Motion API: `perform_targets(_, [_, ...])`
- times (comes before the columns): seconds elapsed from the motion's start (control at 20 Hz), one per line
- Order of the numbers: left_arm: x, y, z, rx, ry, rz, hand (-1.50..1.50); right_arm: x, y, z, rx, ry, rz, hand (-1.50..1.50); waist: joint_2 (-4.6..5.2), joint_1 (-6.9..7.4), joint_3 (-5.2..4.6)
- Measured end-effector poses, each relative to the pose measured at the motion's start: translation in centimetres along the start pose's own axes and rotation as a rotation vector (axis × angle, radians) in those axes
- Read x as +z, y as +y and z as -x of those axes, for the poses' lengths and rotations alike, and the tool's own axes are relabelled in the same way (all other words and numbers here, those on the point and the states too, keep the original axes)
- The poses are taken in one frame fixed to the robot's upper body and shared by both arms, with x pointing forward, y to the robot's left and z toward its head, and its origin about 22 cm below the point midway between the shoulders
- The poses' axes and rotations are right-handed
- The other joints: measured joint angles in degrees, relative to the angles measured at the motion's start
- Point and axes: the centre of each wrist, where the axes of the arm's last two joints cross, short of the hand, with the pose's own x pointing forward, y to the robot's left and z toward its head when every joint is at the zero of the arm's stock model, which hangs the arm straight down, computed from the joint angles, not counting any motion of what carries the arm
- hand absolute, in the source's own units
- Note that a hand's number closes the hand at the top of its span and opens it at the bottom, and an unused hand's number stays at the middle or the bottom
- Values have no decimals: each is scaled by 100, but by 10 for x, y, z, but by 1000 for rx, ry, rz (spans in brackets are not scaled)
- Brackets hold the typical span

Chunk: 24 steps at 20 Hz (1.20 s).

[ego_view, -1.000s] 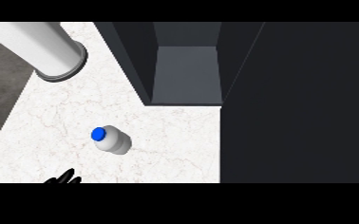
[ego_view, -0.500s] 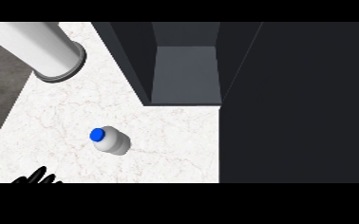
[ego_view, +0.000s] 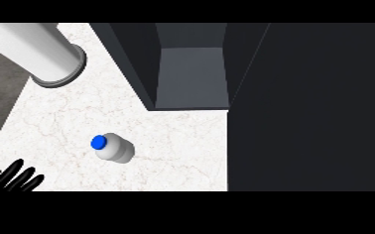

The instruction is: Pick up the bottled water, place it into the cabinet and close the cabinet

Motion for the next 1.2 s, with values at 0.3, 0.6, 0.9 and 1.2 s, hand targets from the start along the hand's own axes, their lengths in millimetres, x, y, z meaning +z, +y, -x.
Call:
perform_targets(0.3, [-11,21,11,-17,6,-21,-150,8,-4,3,-5,-2,-6,-150,10,-63,-3])
perform_targets(0.6, [-32,37,31,-60,21,-7,-150,16,-6,6,-17,-6,-14,-150,15,-86,-5])
perform_targets(0.9, [-55,46,70,-79,37,-5,-150,21,-13,6,-5,-8,-18,-150,21,-79,-8])
perform_targets(1.2, [-82,53,91,-110,52,-41,-150,29,-16,6,-10,-2,-27,-150,21,-91,-7])
